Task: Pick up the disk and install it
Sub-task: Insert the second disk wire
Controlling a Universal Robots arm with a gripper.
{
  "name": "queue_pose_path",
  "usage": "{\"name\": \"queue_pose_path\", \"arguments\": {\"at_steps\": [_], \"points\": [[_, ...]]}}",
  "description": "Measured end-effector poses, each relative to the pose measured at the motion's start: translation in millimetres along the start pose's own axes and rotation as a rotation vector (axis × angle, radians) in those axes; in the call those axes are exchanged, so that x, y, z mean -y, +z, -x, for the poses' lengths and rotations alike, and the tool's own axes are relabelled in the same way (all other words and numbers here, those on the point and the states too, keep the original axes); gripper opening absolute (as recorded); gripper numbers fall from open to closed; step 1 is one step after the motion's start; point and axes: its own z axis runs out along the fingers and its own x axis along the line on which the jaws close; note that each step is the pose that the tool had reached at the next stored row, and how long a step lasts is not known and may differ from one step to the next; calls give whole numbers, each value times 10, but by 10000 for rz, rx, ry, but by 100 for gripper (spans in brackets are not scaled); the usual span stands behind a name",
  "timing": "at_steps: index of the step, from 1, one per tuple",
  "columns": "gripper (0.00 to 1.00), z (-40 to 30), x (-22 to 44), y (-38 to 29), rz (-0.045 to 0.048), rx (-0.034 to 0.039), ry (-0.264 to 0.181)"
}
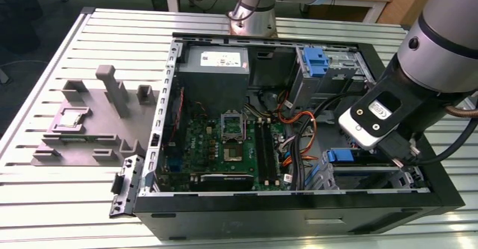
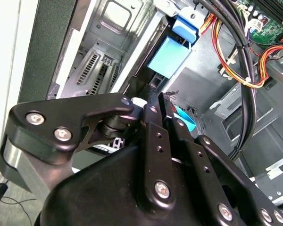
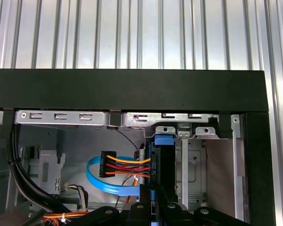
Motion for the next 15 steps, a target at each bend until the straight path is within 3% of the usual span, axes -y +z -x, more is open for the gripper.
{"name": "queue_pose_path", "arguments": {"at_steps": [11, 12, 15], "points": [[17, 1, 1, 19, 1, -9, 0], [24, 1, 1, 15, 0, -4, 0], [24, -1, -3, -18, 0, -4, 0]]}}
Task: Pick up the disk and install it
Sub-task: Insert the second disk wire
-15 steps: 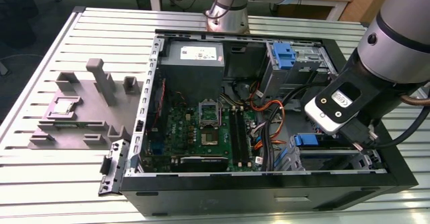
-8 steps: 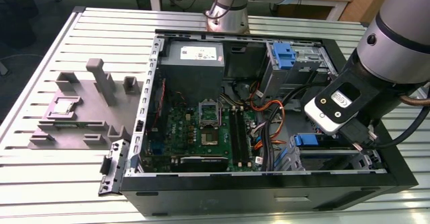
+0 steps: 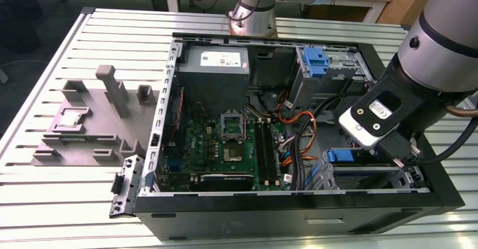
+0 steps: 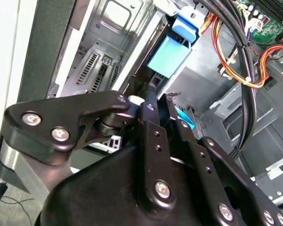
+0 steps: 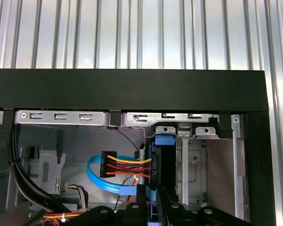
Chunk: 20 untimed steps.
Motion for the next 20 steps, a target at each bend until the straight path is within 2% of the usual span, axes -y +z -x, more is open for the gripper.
{"name": "queue_pose_path", "arguments": {"at_steps": [9, 12, 14, 20], "points": [[24, -6, -19, -158, -46, 3, 2], [22, -6, -19, -160, -51, -1, 3], [10, -7, -19, -161, -53, 1, 3], [10, -6, -19, -161, -58, 2, 3]]}}
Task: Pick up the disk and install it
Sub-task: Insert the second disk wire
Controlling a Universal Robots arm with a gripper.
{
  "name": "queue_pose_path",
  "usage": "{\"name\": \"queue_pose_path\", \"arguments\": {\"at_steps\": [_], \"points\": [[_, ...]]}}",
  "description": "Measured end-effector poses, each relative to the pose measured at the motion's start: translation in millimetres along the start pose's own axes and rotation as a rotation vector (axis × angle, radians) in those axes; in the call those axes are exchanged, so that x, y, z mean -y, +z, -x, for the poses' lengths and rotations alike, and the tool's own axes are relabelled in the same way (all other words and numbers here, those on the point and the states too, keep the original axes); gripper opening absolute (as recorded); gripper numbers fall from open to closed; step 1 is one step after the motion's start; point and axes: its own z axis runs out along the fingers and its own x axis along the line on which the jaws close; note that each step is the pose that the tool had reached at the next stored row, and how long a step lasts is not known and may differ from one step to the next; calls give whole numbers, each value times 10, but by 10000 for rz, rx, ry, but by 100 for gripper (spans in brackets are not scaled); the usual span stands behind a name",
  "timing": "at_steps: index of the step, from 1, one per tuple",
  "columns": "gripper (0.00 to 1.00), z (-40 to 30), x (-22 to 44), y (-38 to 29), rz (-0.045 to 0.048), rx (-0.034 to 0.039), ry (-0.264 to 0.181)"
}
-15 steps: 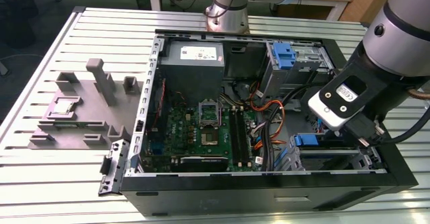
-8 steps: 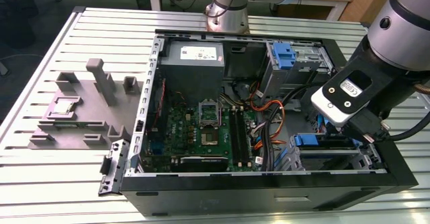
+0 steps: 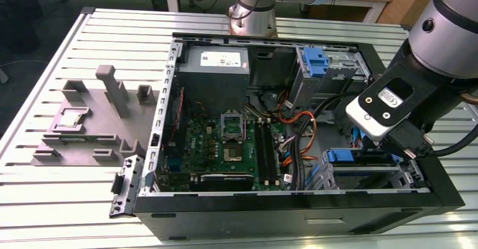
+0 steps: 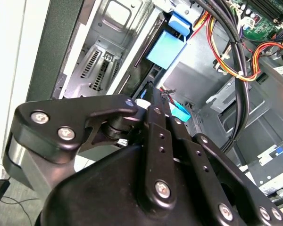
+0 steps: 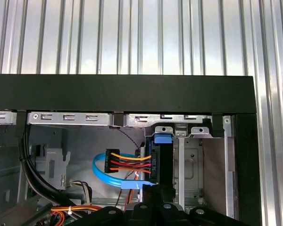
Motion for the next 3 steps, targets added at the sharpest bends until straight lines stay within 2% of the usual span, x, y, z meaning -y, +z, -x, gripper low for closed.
{"name": "queue_pose_path", "arguments": {"at_steps": [3], "points": [[10, 0, 0, 0, -3, 0, 0]]}}
